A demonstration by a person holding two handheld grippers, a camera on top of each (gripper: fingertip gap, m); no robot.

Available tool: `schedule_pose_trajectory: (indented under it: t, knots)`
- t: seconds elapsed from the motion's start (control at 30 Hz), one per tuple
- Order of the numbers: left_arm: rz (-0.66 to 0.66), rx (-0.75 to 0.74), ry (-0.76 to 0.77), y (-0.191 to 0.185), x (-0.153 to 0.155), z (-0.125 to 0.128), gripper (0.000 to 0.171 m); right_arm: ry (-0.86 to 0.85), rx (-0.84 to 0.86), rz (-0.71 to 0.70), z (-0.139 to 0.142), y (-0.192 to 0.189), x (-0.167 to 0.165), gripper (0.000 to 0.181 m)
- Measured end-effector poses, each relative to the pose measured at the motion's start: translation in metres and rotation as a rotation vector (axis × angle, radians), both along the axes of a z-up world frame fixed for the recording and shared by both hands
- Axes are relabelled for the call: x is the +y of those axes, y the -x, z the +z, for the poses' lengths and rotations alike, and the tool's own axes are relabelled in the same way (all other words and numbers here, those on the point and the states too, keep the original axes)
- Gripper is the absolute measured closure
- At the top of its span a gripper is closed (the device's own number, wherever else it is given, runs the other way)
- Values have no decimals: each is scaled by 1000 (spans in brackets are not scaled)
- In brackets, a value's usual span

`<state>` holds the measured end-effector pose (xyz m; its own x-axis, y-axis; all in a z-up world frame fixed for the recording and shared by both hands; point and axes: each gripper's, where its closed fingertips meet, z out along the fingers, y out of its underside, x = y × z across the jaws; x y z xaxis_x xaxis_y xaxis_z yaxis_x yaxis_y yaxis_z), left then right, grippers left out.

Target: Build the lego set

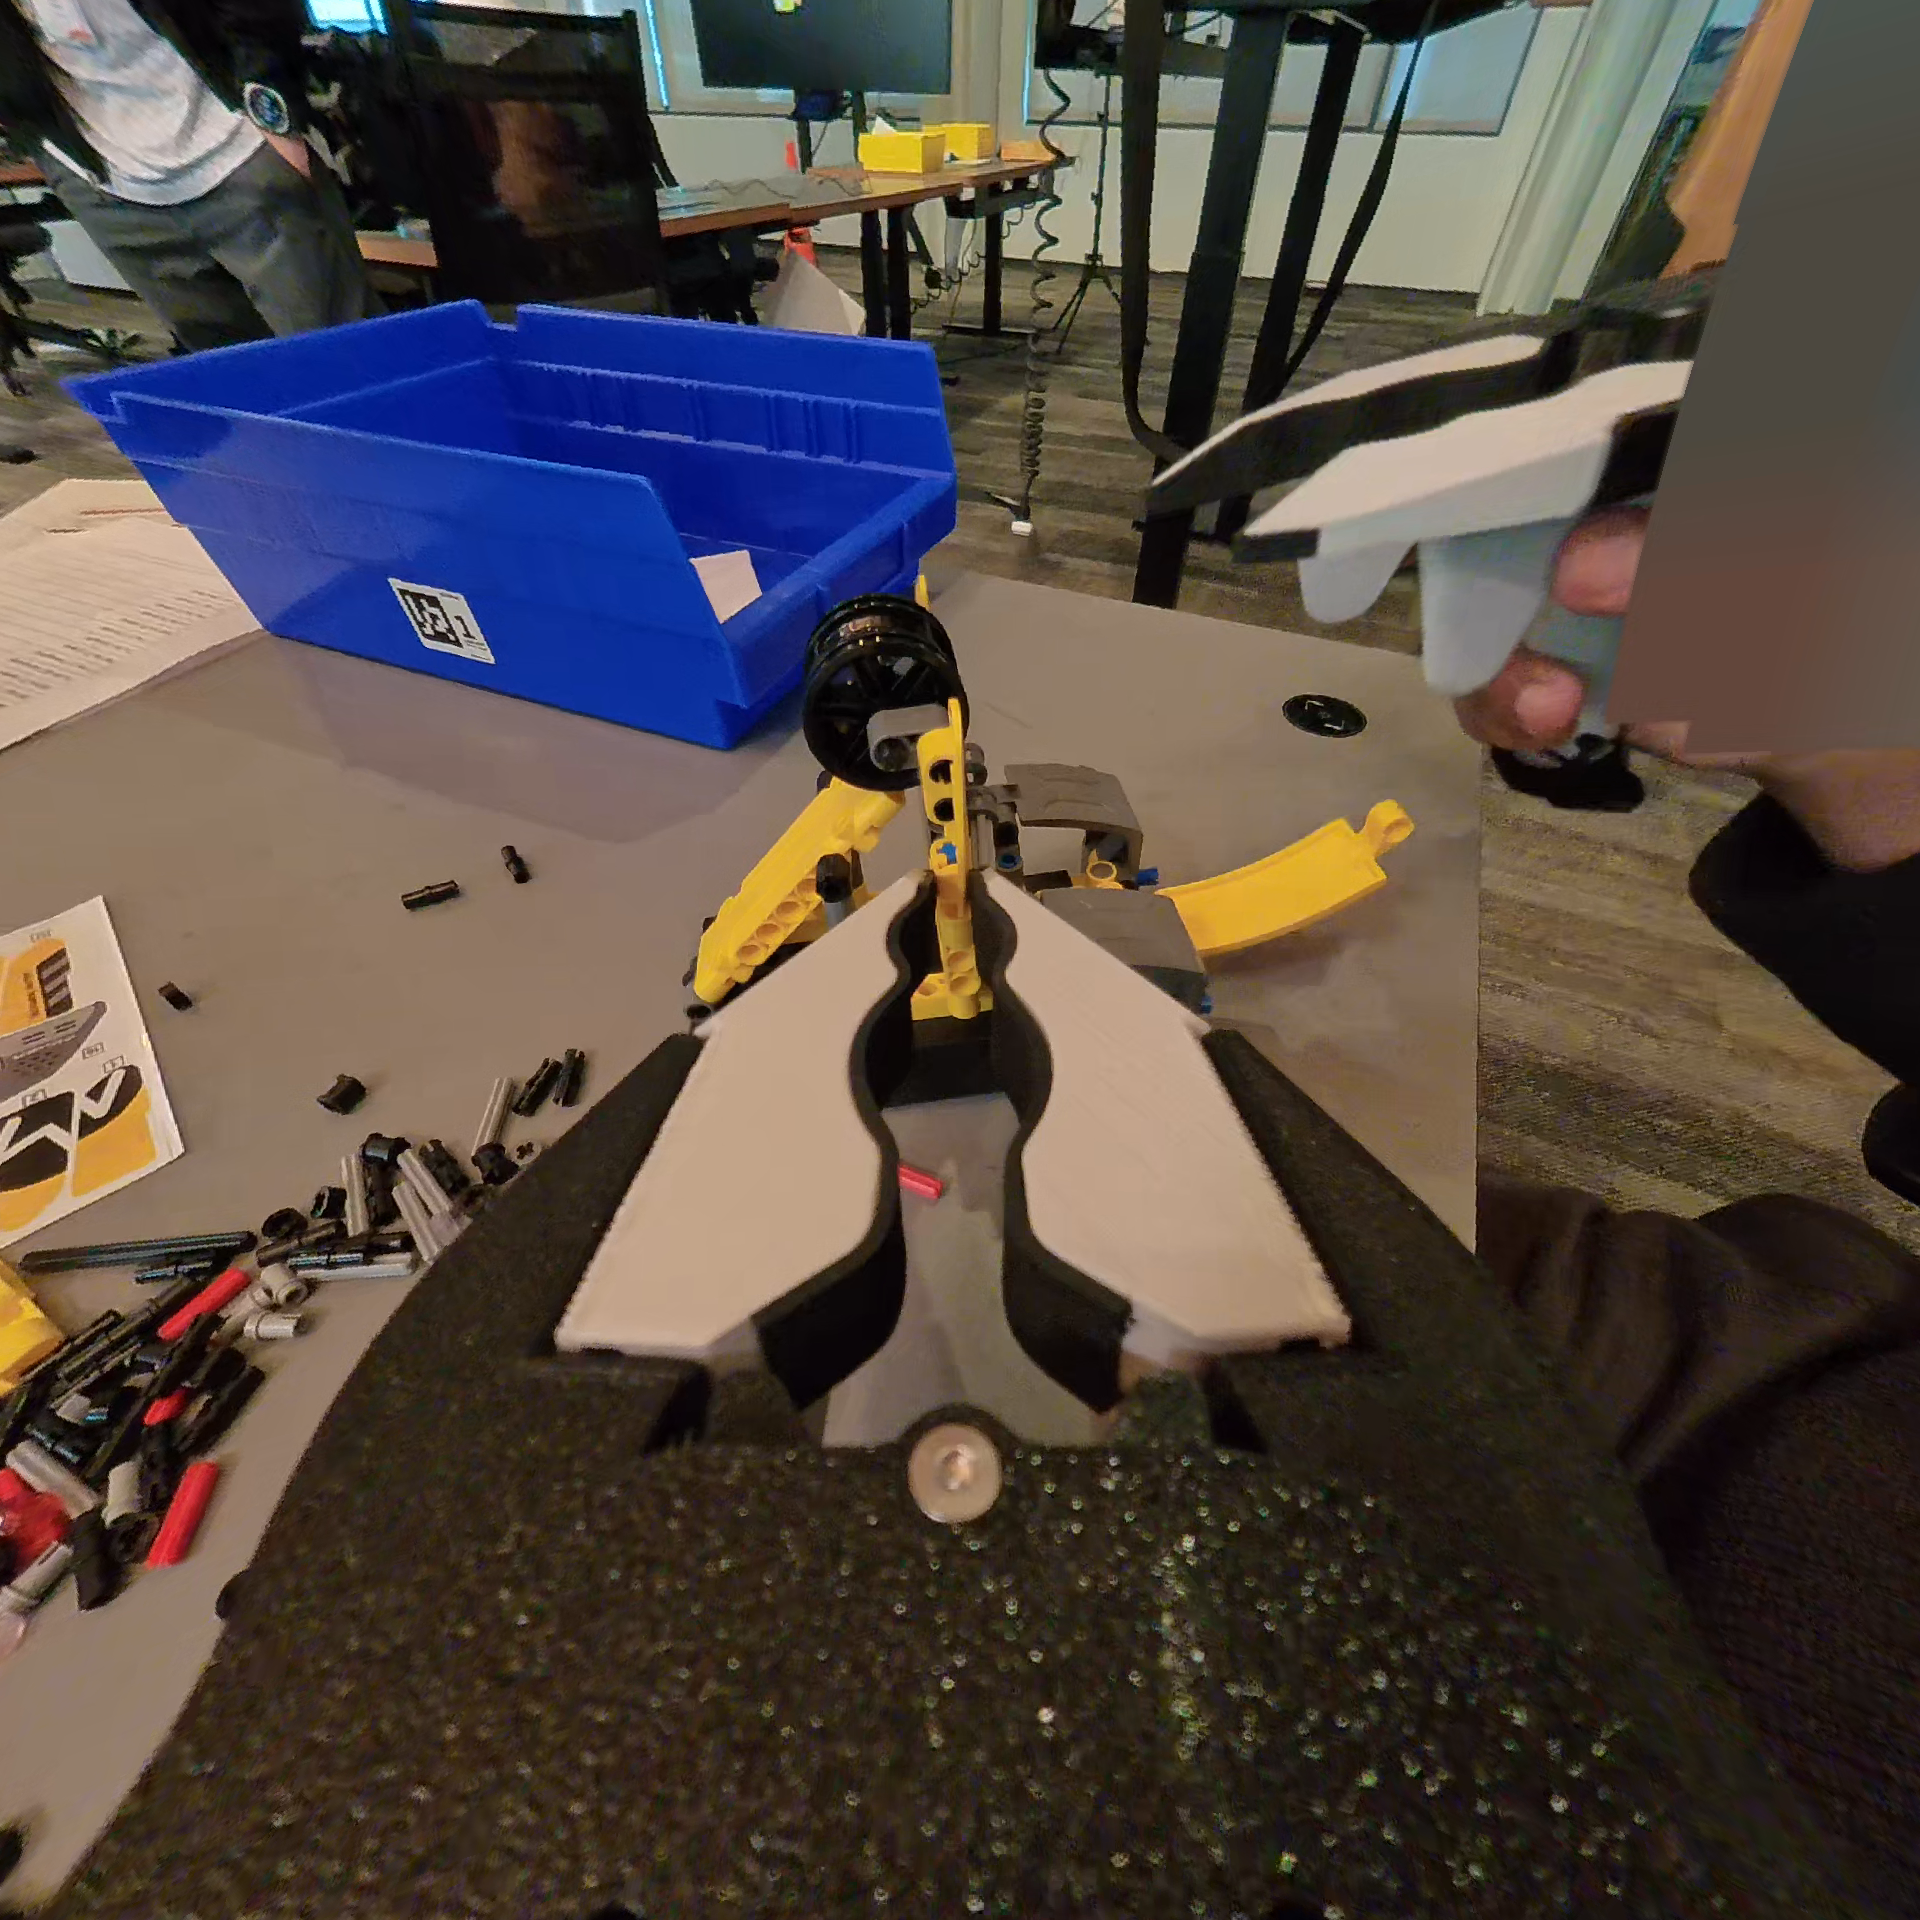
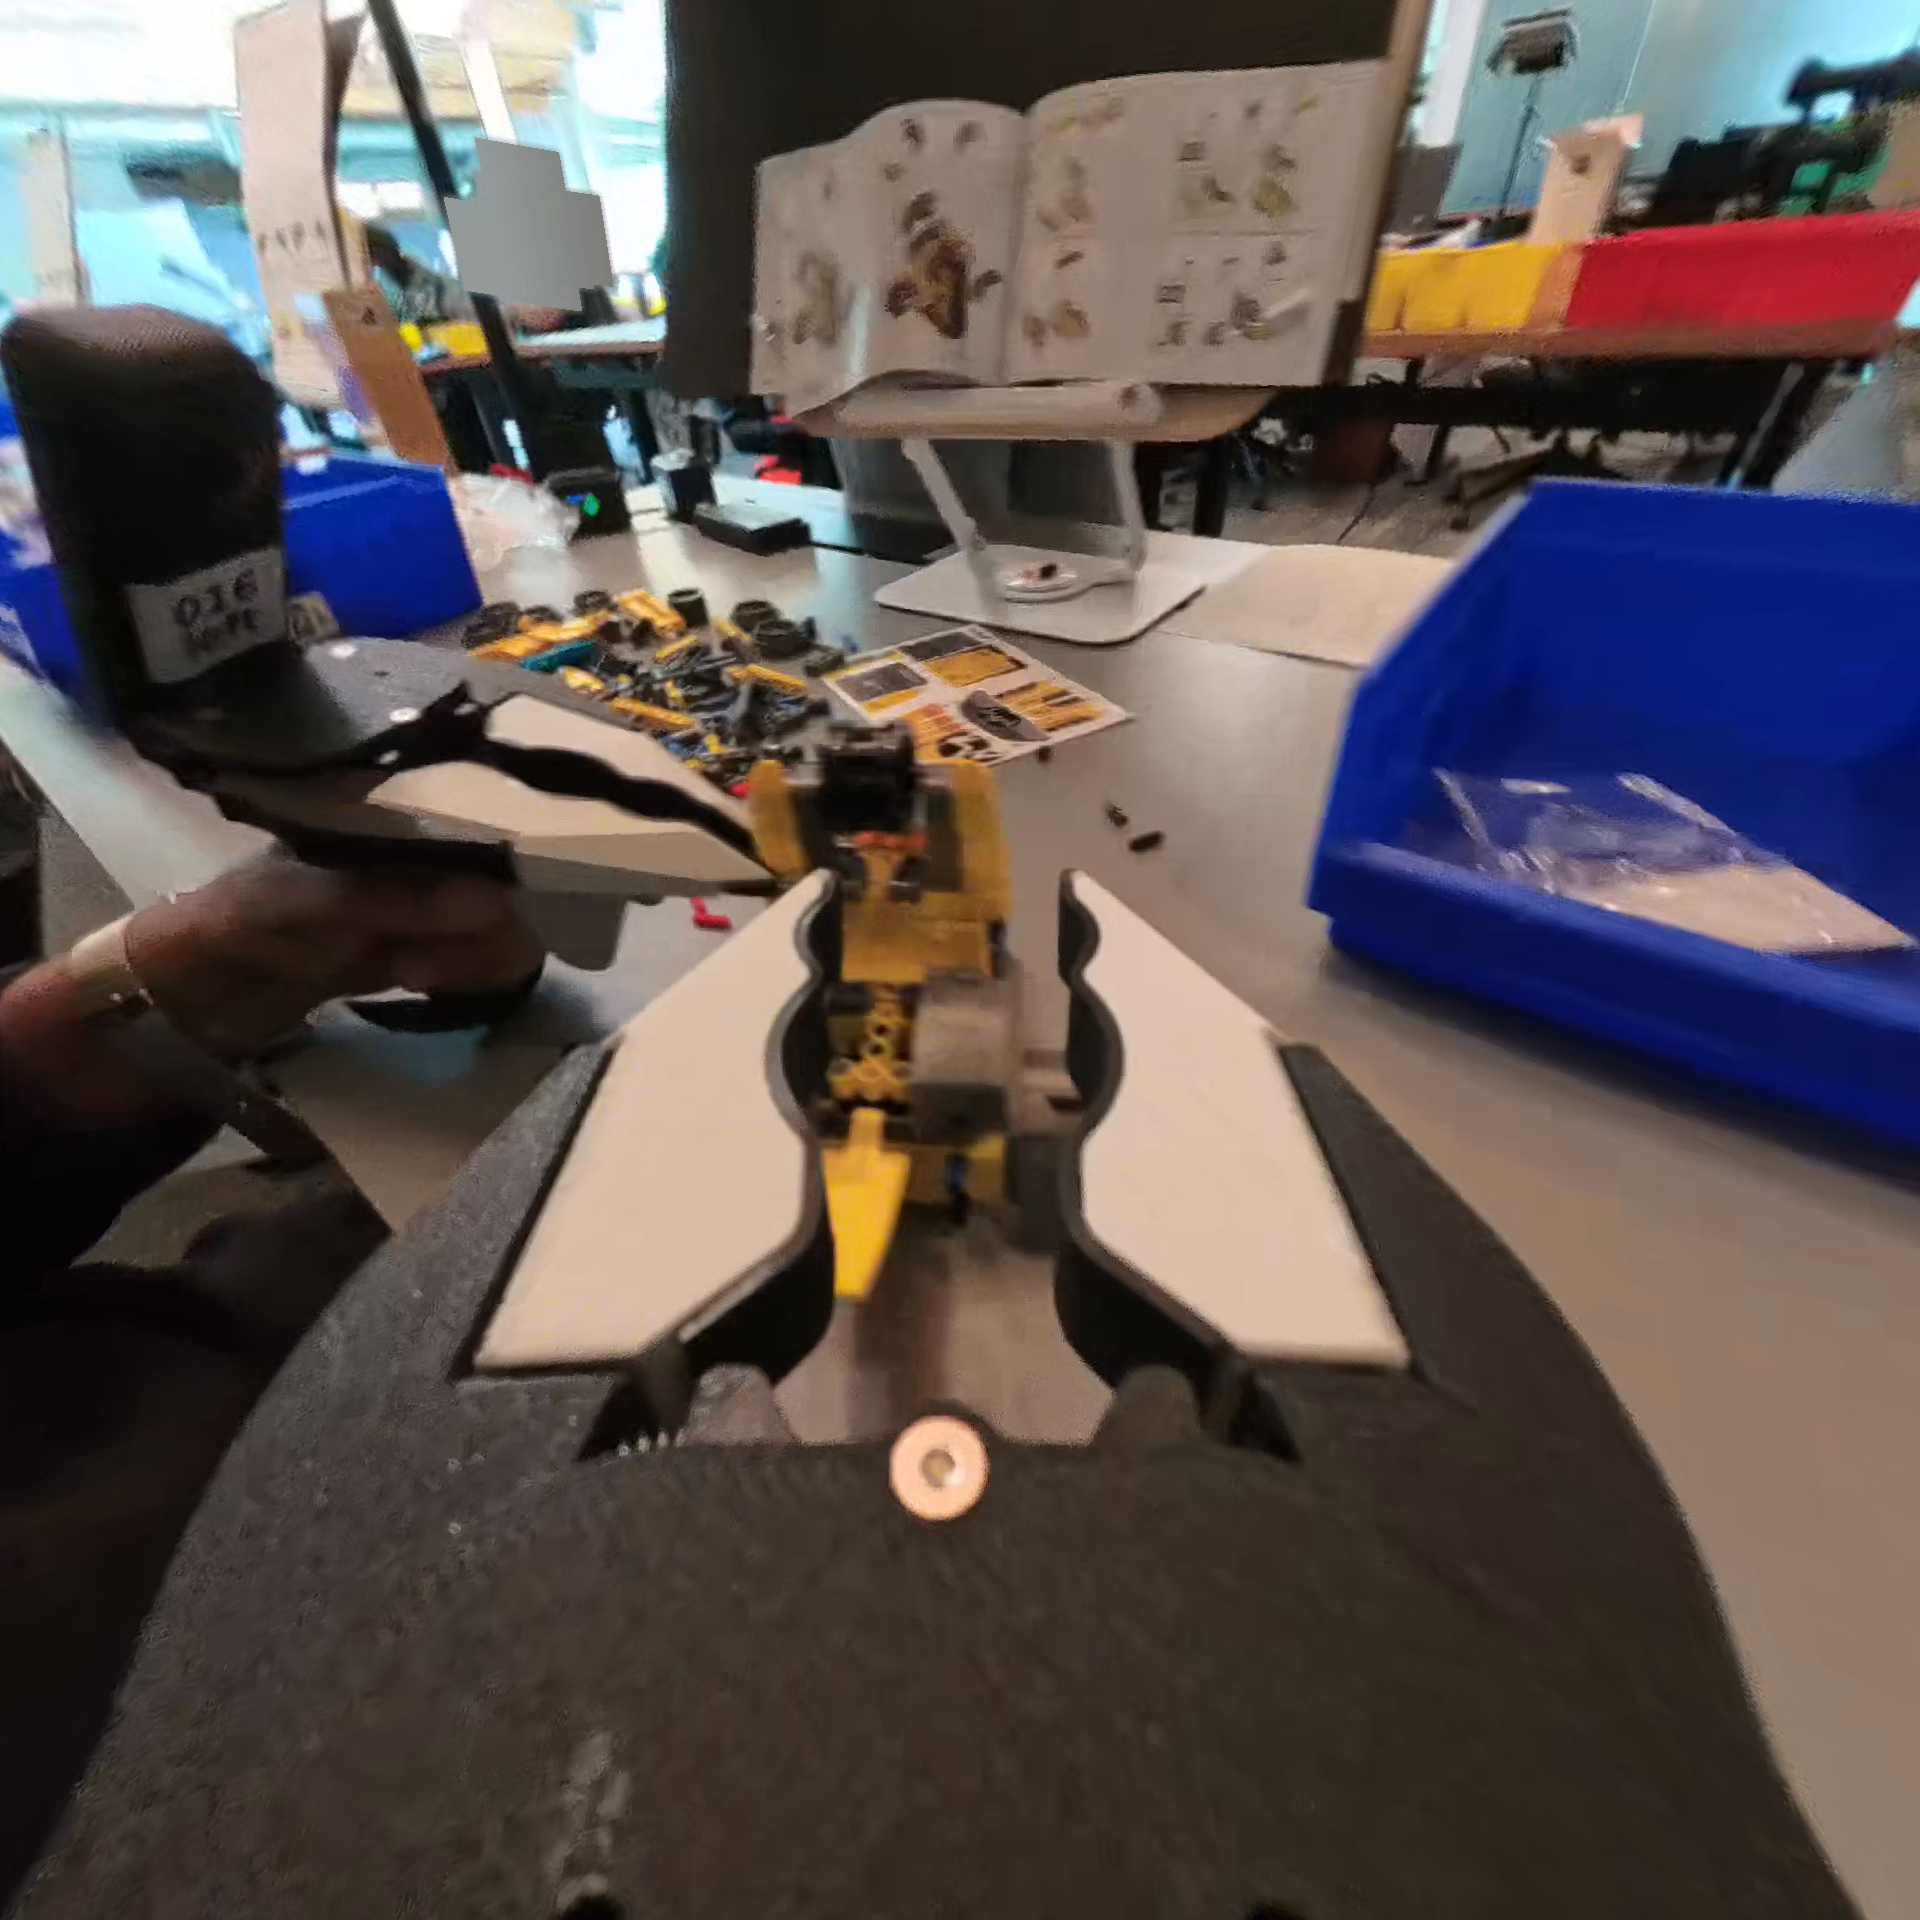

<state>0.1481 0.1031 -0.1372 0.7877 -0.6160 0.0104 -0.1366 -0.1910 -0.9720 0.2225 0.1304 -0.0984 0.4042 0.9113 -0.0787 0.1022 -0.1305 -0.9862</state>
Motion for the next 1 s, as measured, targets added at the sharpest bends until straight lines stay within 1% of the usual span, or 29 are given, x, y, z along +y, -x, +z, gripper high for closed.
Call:
schedule_pose_trajectory:
  t: [0.03,0.1,0.17,0.2,0.3,0.37,0.53,0.67,0.83,1.0]
  knots:
    - [-2,6,-5,-1,-1,0,166,-30,-28,12,-1,12,-8,140]
    - [-3,22,-16,-2,-2,0,166,-84,-134,7,-12,30,-16,139]
    - [-1,39,-27,-3,-2,0,166,-114,-223,-18,-24,40,-13,138]
    - [-2,46,-32,-4,-3,-1,166,-104,-236,-20,-27,44,-12,138]
    - [-8,65,-45,-6,-4,-1,165,-1,-199,25,-29,54,-17,133]
    - [-18,73,-52,-8,-6,-1,165,36,-191,35,-30,56,-18,132]
    - [-41,74,-54,-10,-8,-1,165,30,-263,19,-39,54,-16,132]
    - [-45,70,-51,-10,-8,-1,166,26,-262,30,-38,55,-17,133]
    - [-56,72,-53,-12,-10,-1,165,37,-242,51,-38,55,-18,143]
    - [-65,80,-60,-13,-11,-1,165,41,-235,62,-38,55,-19,143]
